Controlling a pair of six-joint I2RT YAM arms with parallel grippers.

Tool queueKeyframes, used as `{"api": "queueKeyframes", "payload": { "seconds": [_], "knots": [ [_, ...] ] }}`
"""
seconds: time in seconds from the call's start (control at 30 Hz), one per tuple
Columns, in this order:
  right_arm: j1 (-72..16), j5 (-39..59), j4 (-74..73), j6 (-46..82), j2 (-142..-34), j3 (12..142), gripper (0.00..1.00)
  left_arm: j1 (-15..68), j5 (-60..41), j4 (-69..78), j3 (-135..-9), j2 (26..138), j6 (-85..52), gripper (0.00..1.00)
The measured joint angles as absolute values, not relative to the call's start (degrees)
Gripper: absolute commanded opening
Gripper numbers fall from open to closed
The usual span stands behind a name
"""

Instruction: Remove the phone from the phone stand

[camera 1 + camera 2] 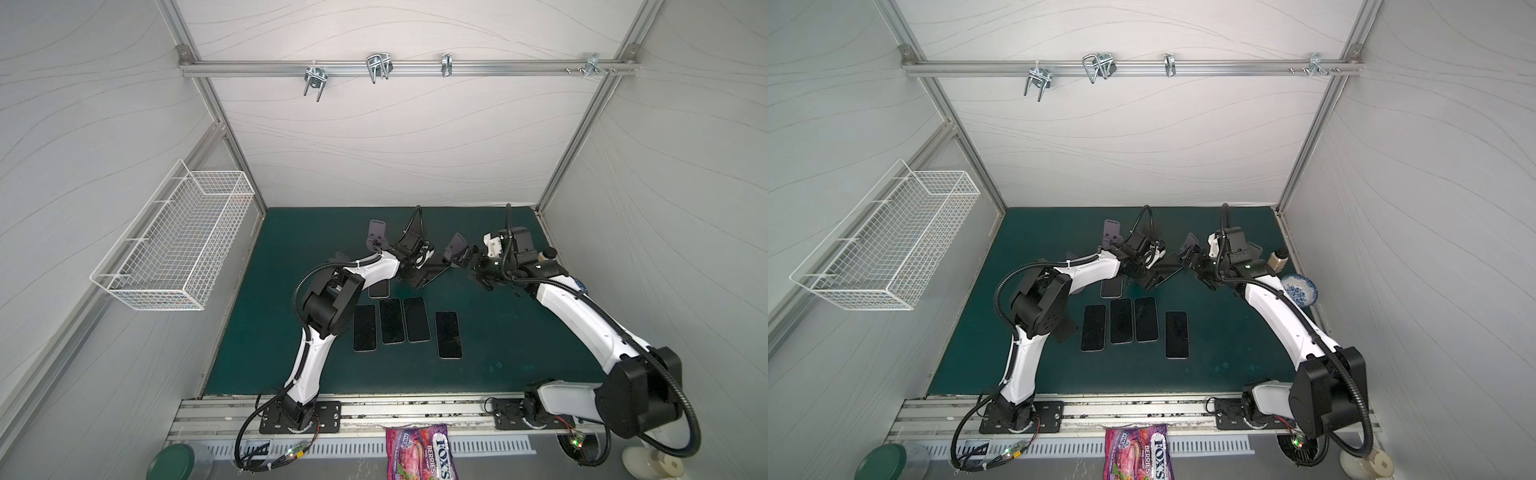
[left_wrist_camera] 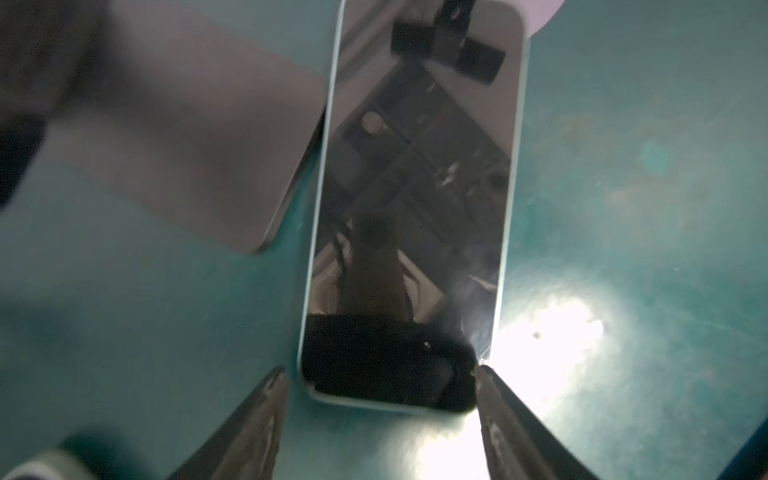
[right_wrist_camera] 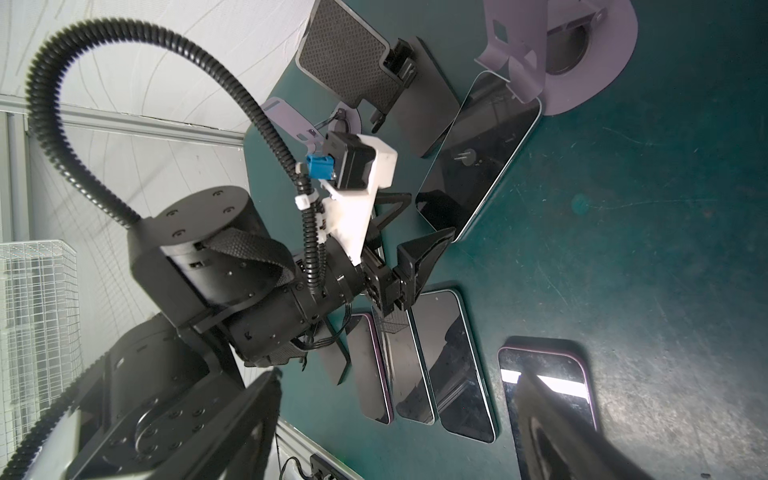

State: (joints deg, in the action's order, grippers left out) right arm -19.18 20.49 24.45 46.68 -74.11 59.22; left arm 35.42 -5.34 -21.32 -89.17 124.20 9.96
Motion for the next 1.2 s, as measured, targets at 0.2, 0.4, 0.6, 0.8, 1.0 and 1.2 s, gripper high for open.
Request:
{"api": "queueKeyframes", "payload": {
  "seconds": [0.2,0.4,0.6,0.8,1.0,1.2],
  "knots": [
    [-19.68,20.49,24.43,46.76,-74.11,59.24,0.89,35.64,-4.45,-21.08,-86.06,122.69,9.78,0.72],
    [-20.4,19.94,24.43,46.72,-74.39,59.35,0.89,35.68,-3.99,-21.06,-82.81,120.4,9.76,0.77],
    [-21.04,19.59,24.25,46.72,-77.12,59.72,0.89,35.68,-3.81,-21.08,-83.13,120.27,10.52,0.82],
    [-21.17,19.29,24.25,46.52,-77.84,59.72,0.9,35.68,-3.44,-20.88,-87.46,121.69,11.79,0.84],
    [-21.17,19.11,24.25,46.48,-77.84,59.72,0.9,35.68,-4.05,-20.36,-88.29,123.09,12.32,0.86],
    [-21.17,19.16,24.23,46.46,-77.84,59.72,0.9,35.68,-4.8,-20.45,-90.24,125.25,12.64,0.86]
  ]
}}
